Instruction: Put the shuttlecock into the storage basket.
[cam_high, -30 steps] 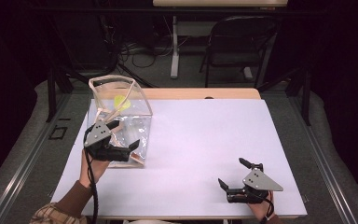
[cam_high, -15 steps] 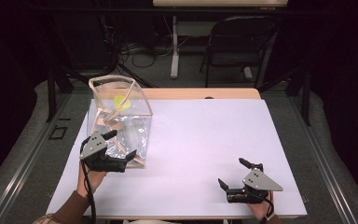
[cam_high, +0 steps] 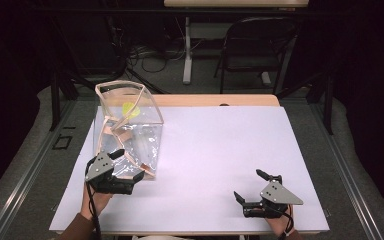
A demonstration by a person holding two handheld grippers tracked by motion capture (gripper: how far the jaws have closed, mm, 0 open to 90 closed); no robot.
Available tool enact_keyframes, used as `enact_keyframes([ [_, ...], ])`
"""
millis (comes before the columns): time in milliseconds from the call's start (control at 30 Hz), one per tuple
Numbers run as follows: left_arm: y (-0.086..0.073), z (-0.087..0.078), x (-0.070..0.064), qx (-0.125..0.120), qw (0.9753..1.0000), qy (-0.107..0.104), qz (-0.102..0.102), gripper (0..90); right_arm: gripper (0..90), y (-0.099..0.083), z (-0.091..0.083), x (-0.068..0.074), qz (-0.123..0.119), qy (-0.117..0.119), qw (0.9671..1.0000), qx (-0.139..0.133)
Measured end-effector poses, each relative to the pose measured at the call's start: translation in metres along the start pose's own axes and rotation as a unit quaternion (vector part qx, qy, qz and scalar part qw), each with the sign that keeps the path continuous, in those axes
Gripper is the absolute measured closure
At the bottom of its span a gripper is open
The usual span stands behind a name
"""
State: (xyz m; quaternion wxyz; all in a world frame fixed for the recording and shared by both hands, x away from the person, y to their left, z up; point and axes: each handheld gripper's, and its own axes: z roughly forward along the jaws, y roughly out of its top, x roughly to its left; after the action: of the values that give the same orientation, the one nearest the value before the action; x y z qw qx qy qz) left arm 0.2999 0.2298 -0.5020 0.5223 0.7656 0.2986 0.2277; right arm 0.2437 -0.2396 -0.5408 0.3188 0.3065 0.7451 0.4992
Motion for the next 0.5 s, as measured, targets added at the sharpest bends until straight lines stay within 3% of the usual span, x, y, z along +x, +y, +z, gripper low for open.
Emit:
enact_keyframes([
  [500,-0.024,-0.004,-0.005,-0.004,1.0,0.0,-0.009,0.1,1.4,0.0,0.0,0.0,0.0,0.0,1.0,0.0],
])
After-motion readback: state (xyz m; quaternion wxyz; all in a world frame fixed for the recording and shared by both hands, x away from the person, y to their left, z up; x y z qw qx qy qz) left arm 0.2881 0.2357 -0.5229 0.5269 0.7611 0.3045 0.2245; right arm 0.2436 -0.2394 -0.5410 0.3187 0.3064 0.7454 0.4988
